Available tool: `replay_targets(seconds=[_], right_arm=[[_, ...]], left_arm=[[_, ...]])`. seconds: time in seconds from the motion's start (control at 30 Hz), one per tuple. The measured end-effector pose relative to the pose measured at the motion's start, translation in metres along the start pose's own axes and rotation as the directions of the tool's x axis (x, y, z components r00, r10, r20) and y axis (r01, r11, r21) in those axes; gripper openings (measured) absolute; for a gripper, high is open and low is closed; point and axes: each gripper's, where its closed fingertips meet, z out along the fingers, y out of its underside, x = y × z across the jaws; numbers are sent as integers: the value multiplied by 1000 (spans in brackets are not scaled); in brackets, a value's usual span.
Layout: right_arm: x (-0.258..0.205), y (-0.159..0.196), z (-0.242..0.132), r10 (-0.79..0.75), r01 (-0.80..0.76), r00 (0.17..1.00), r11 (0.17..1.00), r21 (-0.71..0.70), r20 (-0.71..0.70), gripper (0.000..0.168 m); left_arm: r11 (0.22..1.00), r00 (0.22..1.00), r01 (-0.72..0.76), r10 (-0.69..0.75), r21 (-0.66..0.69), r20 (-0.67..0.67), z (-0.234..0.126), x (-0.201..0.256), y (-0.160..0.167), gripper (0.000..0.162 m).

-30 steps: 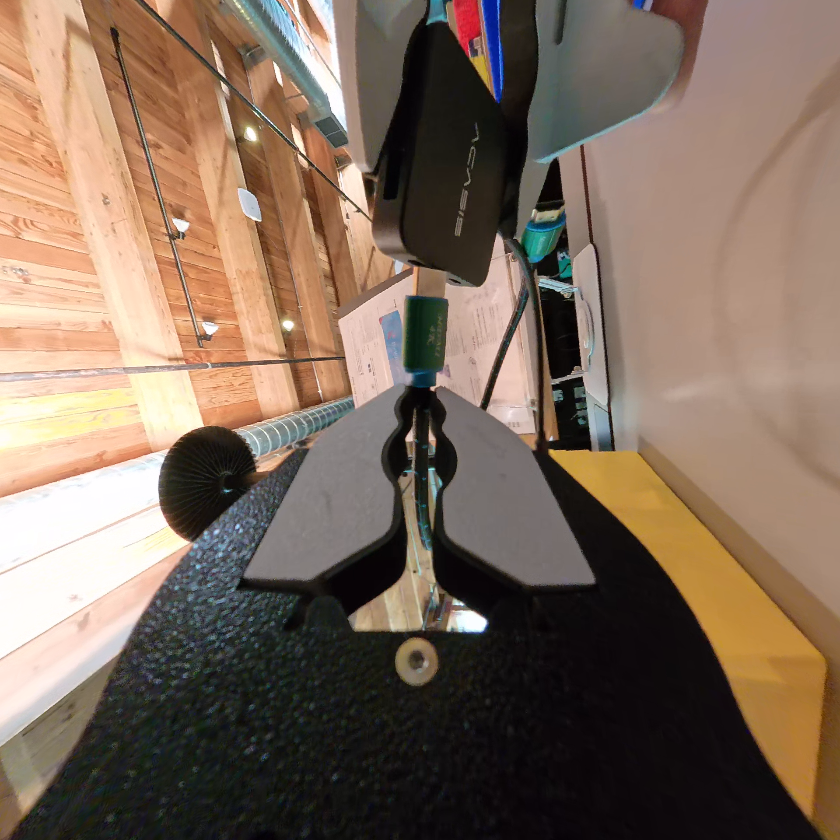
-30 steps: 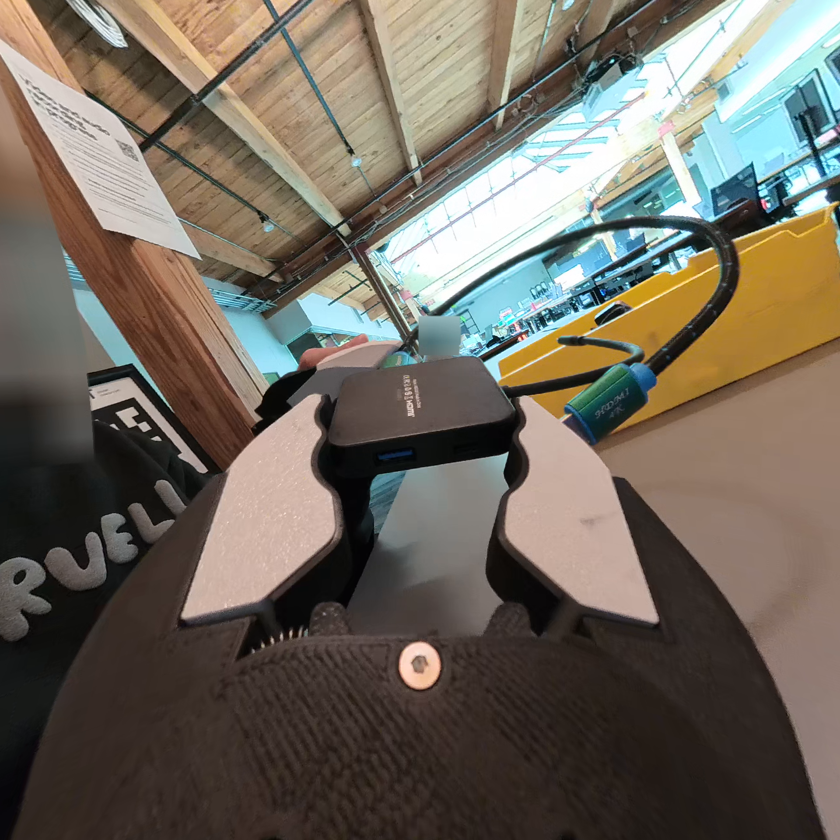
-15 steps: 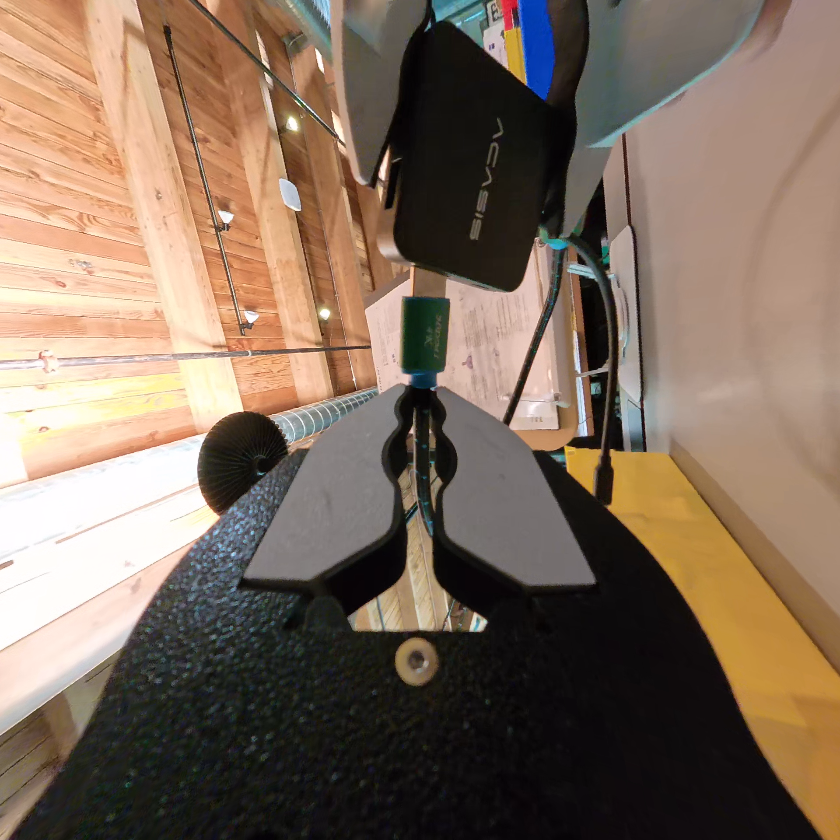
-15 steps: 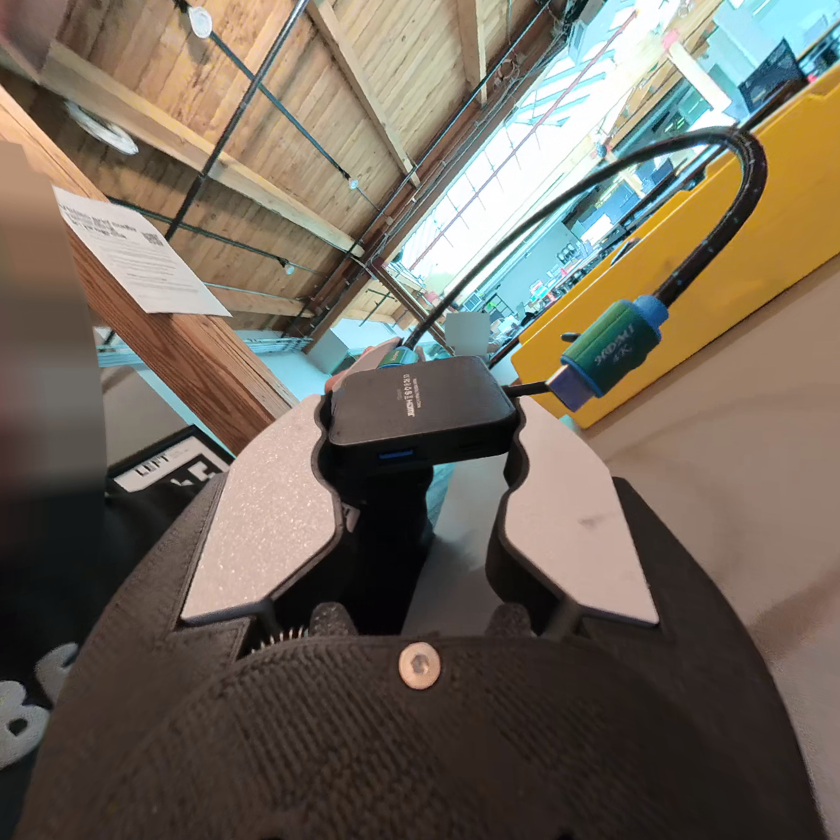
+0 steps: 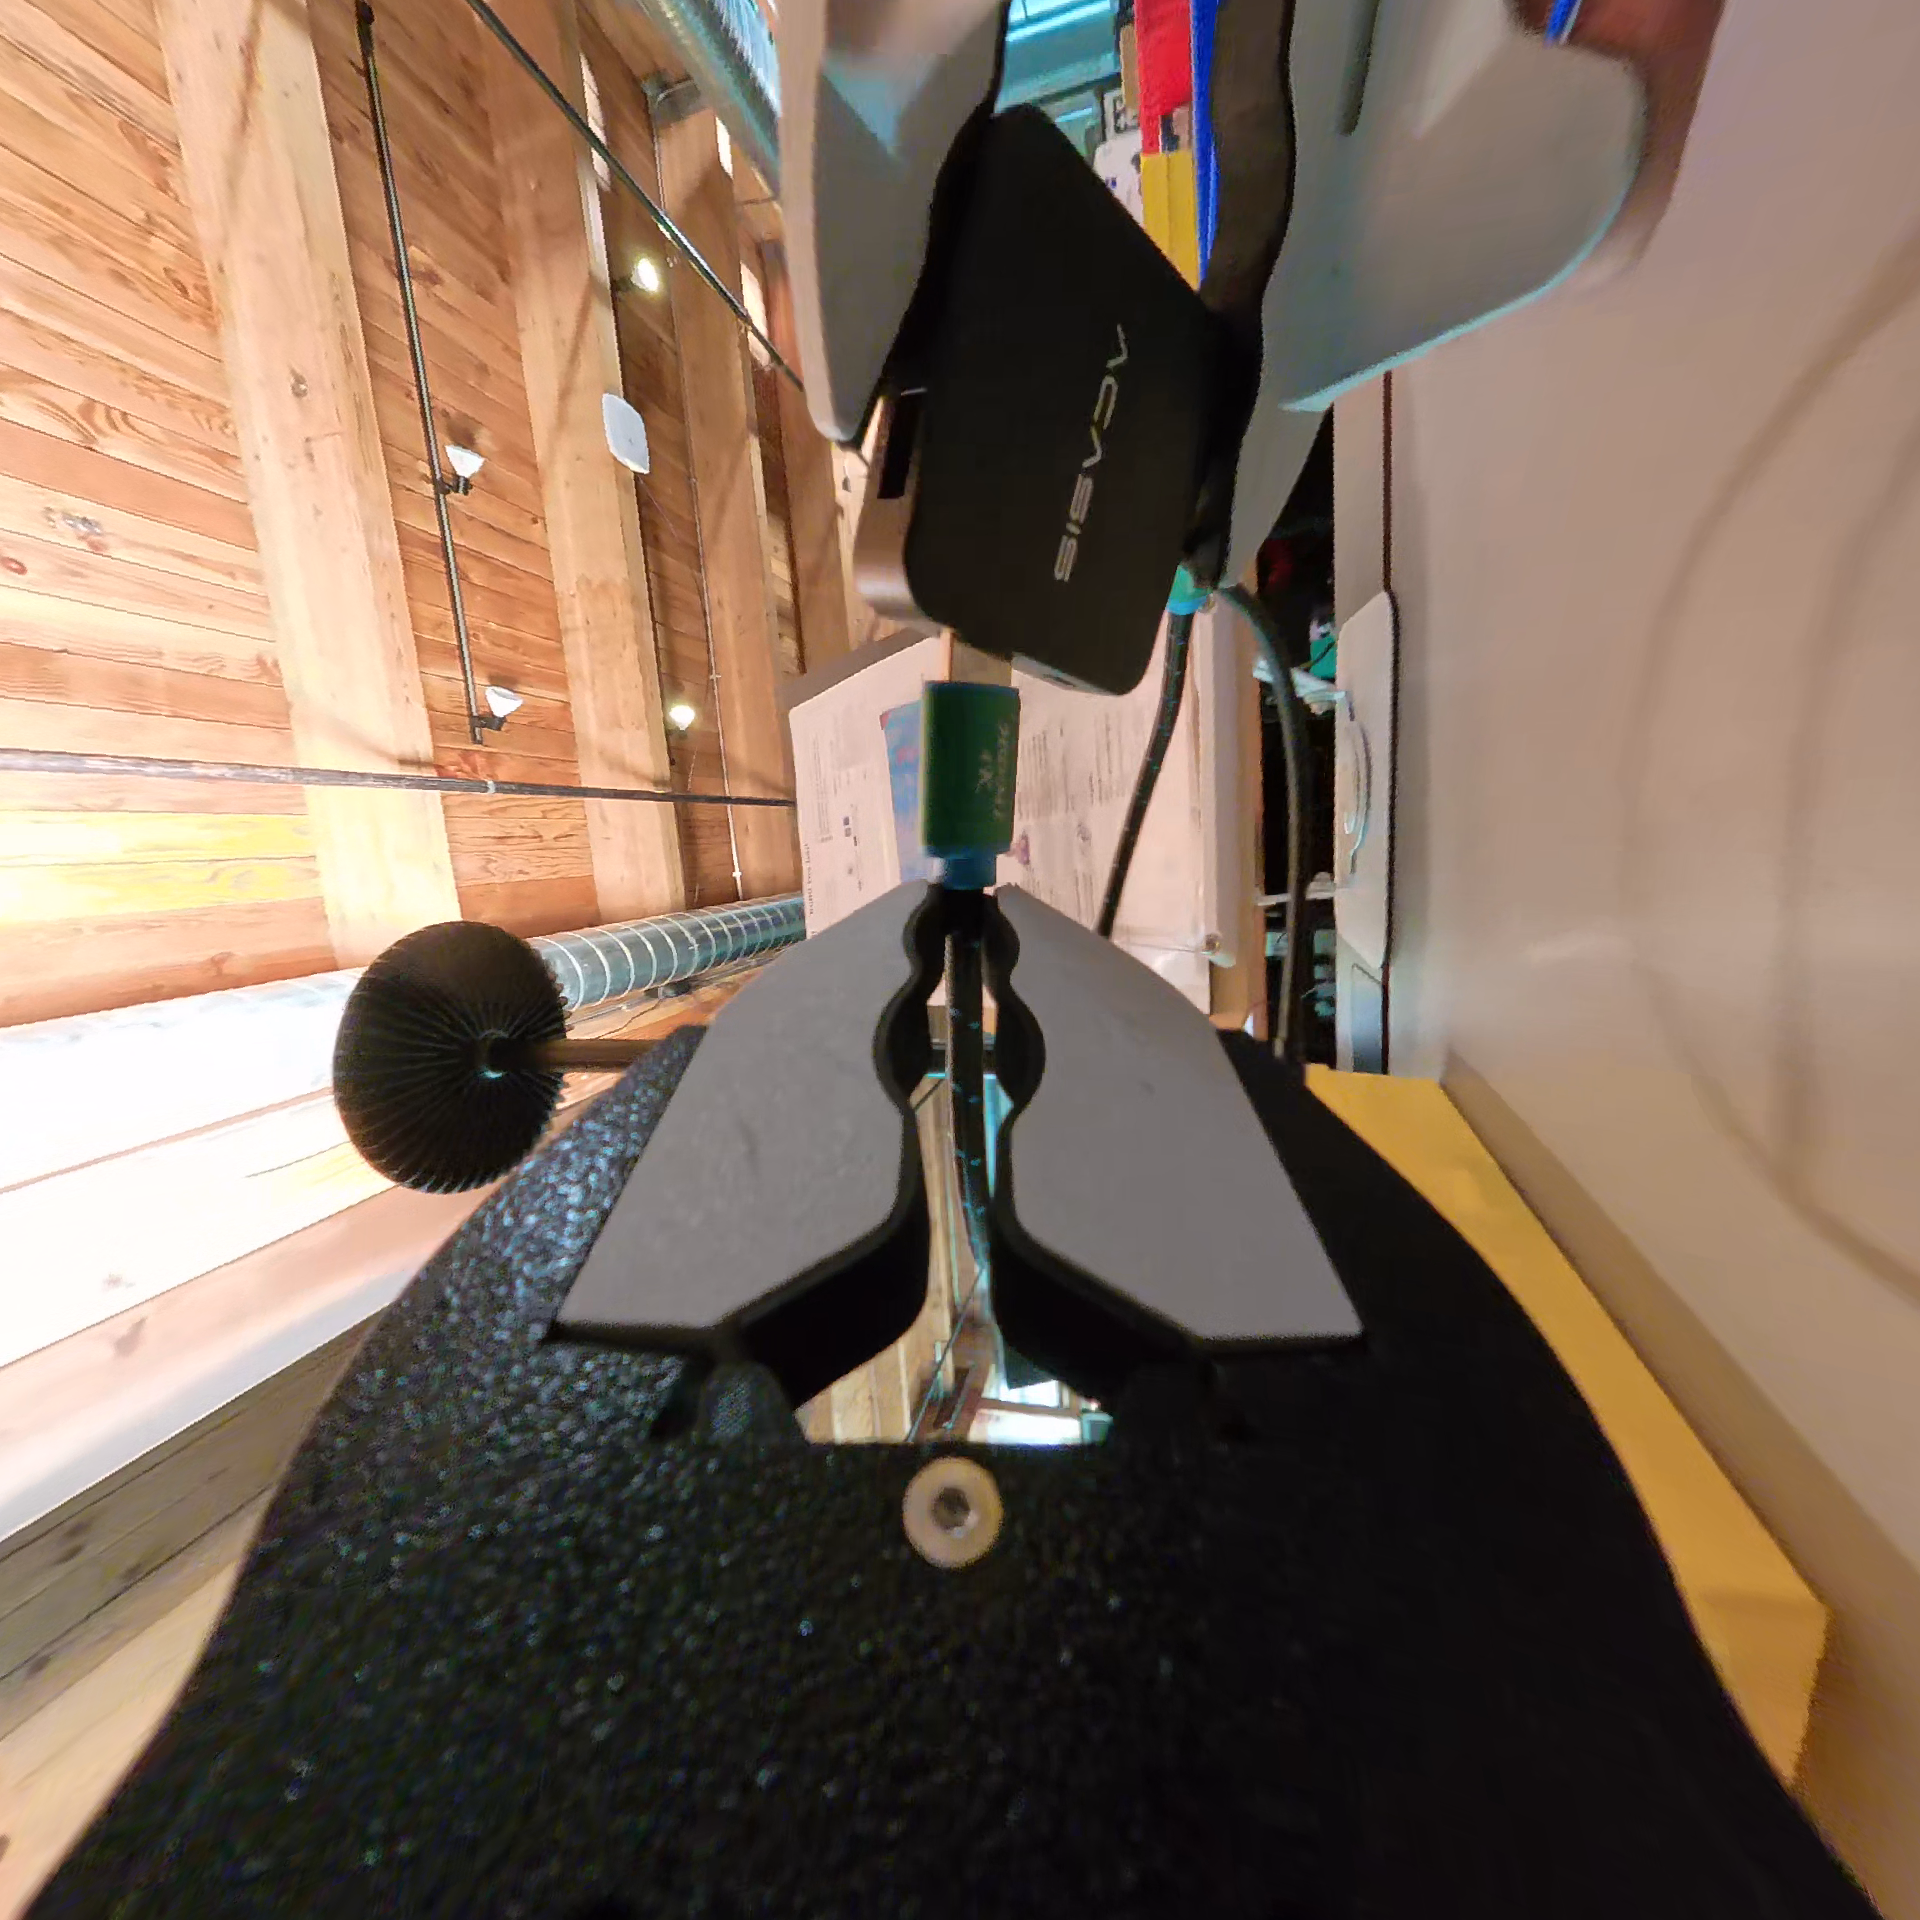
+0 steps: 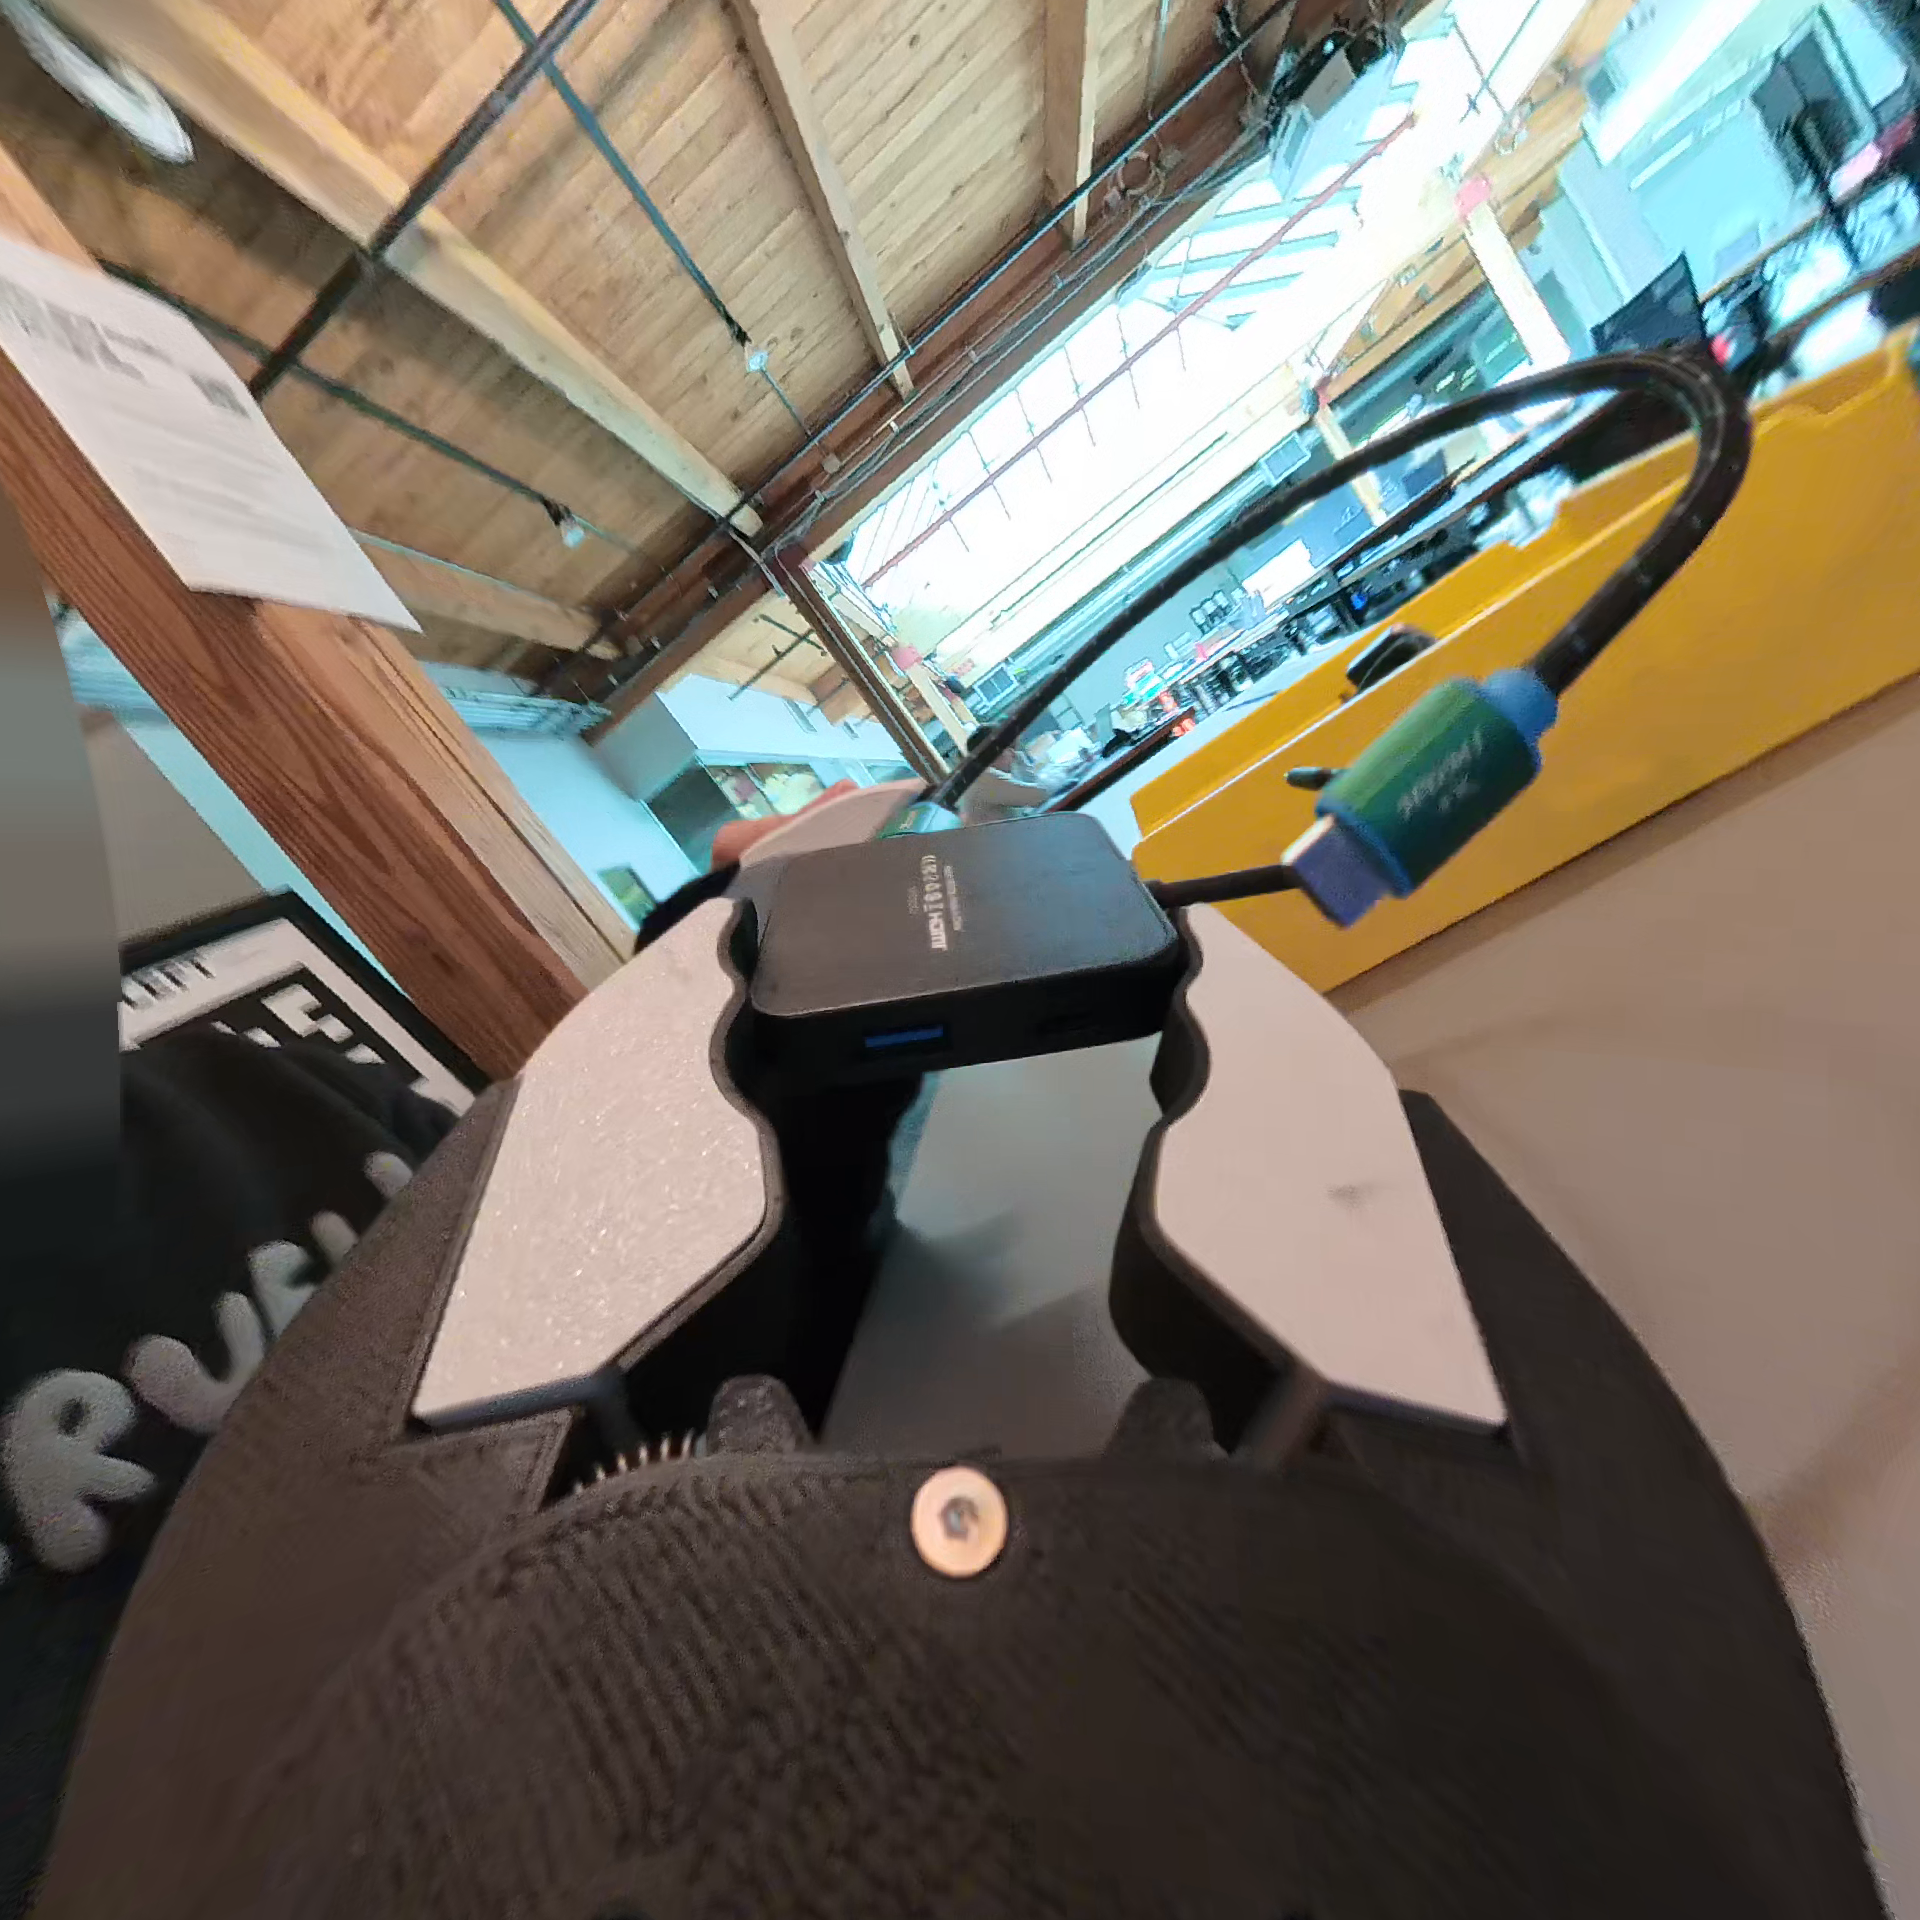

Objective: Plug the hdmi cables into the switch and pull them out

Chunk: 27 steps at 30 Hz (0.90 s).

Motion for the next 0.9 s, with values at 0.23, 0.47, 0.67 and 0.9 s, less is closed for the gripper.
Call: replay_targets(seconds=[0.23,0.47,0.67,0.9], right_arm=[[-19,6,-4,-415,415,910,908,-50,16,74],[-19,36,-2,-622,622,779,753,-214,74,75],[-15,48,-2,-698,698,708,668,-258,107,75],[-19,51,-2,-695,703,706,664,-254,136,75]], left_arm=[[946,943,295,-267,132,-197,-7,4,-9,9],[762,673,630,-439,150,-595,-30,27,-34,25],[701,474,713,-474,8,-742,-39,49,-37,30],[555,193,816,-523,-160,-830,-55,51,-30,26]])
